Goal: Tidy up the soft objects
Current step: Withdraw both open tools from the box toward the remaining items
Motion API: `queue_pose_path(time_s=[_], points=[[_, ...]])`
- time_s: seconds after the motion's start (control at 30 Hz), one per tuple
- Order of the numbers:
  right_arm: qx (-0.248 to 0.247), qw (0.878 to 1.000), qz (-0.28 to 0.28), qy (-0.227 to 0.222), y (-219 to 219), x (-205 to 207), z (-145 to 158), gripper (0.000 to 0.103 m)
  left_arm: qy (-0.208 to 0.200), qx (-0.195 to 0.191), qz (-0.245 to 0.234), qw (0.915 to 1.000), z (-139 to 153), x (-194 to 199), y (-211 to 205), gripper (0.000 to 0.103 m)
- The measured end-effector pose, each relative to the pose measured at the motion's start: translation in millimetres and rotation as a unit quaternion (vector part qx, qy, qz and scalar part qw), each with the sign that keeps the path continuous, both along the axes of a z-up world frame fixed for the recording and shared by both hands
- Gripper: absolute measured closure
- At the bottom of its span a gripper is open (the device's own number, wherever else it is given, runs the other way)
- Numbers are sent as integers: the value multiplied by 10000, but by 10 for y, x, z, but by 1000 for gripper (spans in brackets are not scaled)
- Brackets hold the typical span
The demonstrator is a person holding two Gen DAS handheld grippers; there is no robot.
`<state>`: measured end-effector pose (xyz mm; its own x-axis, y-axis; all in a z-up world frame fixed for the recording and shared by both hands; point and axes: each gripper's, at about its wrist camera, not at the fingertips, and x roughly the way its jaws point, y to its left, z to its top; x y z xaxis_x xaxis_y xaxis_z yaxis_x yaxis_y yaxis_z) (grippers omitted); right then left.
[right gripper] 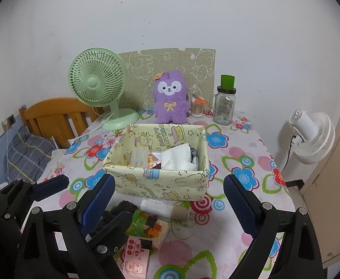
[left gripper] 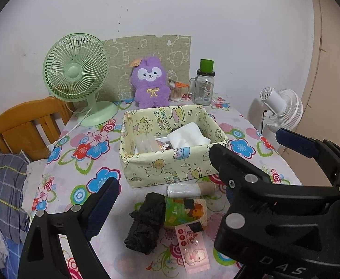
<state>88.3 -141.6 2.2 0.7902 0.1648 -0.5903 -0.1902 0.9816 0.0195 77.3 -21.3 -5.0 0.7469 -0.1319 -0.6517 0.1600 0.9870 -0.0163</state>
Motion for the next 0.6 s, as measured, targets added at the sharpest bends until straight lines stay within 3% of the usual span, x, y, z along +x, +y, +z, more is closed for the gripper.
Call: queue_pose_path(time_s=[0.6], points=[[-95,9999,44,81,60,-181,-247,7,28,99,-28,9999,-232,-155,97,8]])
